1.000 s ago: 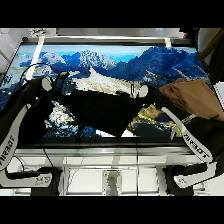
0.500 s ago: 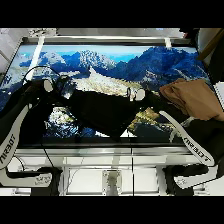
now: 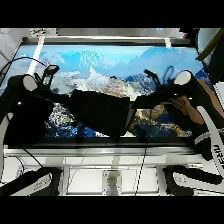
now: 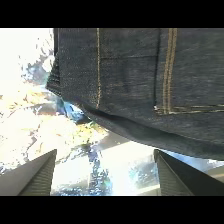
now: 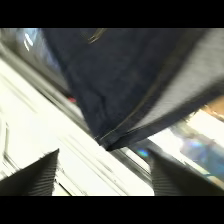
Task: Fold the clothes and pants, and hang the long-sleeved shirts on hangers.
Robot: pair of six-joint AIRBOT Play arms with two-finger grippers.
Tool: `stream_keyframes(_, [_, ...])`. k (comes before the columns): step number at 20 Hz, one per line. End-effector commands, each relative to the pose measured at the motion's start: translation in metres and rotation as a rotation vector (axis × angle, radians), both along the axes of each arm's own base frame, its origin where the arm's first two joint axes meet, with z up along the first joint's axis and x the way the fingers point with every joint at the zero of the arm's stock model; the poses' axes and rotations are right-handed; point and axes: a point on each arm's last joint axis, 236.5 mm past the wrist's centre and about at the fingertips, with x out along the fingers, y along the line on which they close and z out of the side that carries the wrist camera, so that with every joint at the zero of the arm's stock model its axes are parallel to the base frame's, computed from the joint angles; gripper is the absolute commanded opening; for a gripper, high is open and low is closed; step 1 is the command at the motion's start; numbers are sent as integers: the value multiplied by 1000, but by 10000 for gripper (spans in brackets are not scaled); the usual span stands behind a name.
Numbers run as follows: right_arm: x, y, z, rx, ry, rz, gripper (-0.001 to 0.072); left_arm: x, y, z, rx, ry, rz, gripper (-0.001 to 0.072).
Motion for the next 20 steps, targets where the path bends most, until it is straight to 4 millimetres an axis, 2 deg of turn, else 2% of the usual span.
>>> stream_keyframes(1, [-2,-25,-41,84,152,-193,622,-4,1,19,-9,-45,15,690])
stream_keyframes(3, [-16,-30,-83,75,270,-230,623,-4,1,19,-18,-40,39,690])
stream_keyframes(5, [-18,-23,-106,96,304,-238,622,-4,1,19,-19,-39,42,690])
stream_keyframes(10, [3,8,-120,121,193,-226,624,-4,1,19,-32,-34,73,690])
stream_keyframes(11, [6,12,-123,106,172,-228,654,-4,1,19,-32,-34,73,690])
stream_keyframes(12, [7,16,-126,96,158,-227,678,-4,1,19,-32,-34,73,691])
stream_keyframes(20, [9,56,-143,32,142,-280,673,-4,1,19,-32,-34,73,690])
